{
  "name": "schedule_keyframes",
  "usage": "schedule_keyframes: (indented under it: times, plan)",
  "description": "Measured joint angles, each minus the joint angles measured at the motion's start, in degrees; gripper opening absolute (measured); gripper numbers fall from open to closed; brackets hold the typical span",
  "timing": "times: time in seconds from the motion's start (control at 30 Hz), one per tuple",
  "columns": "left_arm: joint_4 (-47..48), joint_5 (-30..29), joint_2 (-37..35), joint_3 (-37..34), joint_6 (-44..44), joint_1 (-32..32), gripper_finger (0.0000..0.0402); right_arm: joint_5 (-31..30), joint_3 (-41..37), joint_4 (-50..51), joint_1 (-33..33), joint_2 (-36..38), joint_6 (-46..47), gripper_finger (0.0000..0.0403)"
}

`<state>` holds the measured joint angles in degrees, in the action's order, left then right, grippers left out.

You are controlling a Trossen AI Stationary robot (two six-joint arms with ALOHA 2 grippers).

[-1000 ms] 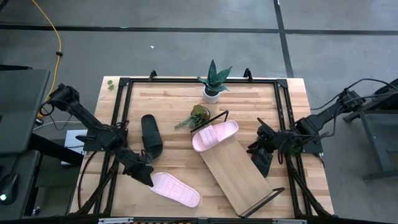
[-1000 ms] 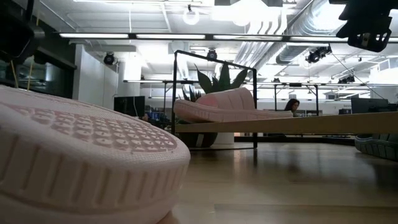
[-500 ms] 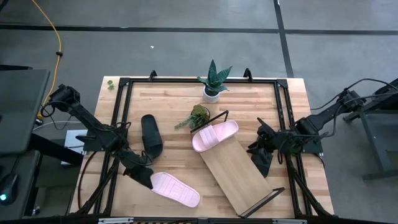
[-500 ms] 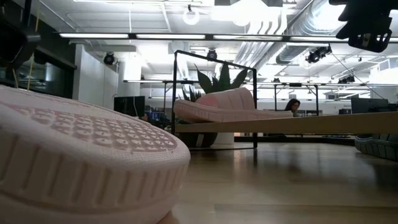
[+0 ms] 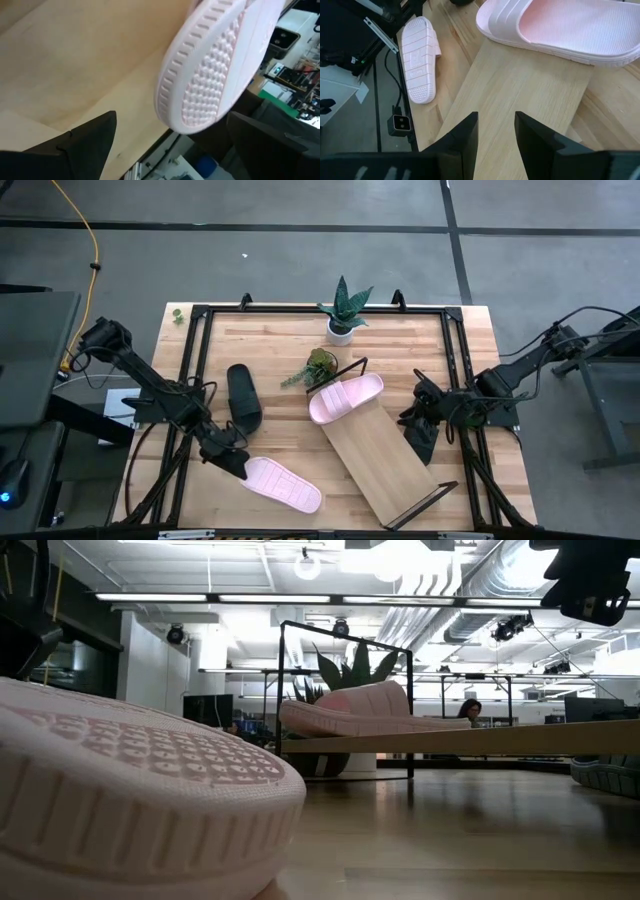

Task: Pick and place slides into the shelf
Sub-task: Put the pink slipper on the shelf

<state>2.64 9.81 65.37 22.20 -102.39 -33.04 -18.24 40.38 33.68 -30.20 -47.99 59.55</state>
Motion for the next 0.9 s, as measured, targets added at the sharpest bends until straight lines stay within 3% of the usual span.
schedule_keyframes:
  times: [0.43,0.9]
  plan:
    - [-3.32,-8.72,0.17,0.0,0.11,0.02,0.0367,-0.46,0.0,-0.01,0.0,0.0,-0.01,0.0119]
    - [-4.28,-9.04,0.17,0.0,0.09,0.0,0.0367,-1.05,0.0,1.09,0.0,0.0,-0.46,0.0119]
